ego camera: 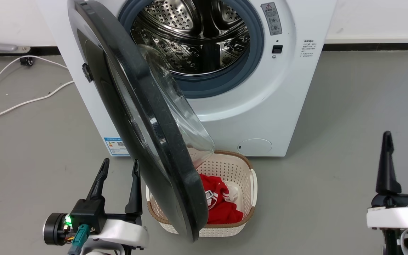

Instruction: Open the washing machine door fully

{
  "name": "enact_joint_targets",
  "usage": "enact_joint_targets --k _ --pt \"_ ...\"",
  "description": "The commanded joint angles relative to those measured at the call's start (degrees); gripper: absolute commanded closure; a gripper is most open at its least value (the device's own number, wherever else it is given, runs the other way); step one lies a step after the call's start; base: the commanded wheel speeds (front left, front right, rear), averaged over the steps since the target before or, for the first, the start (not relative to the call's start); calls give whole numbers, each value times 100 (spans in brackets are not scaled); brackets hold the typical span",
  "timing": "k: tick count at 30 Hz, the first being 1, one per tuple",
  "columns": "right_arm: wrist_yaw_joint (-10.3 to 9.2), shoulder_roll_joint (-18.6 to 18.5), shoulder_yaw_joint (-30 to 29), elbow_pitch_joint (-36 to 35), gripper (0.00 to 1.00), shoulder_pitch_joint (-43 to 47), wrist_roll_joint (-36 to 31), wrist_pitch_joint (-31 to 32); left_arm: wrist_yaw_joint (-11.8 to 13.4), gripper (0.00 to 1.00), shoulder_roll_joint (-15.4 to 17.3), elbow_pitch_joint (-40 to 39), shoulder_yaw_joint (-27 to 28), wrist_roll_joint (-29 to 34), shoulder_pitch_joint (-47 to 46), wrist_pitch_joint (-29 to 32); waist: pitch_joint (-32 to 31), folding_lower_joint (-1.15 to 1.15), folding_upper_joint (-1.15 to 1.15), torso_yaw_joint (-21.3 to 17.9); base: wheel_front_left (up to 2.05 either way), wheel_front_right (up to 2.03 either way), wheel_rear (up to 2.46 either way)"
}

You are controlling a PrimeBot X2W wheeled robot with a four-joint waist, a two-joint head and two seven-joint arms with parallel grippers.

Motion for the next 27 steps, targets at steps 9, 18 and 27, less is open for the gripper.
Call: enact_joint_targets --k 9,18,27 --pt "-2 106 462 -753 0 575 -1129 244 -31 0 -2 14 29 22 -24 -14 -40 0 0 44 0 0 0" --pt "-2 108 706 -444 0 855 -1519 244 -48 0 -3 9 27 50 -15 -14 -37 0 0 36 0 0 0" --pt "-2 109 672 -124 0 679 -1400 164 -65 0 -3 33 4 75 -31 -14 -33 0 0 37 0 0 0"
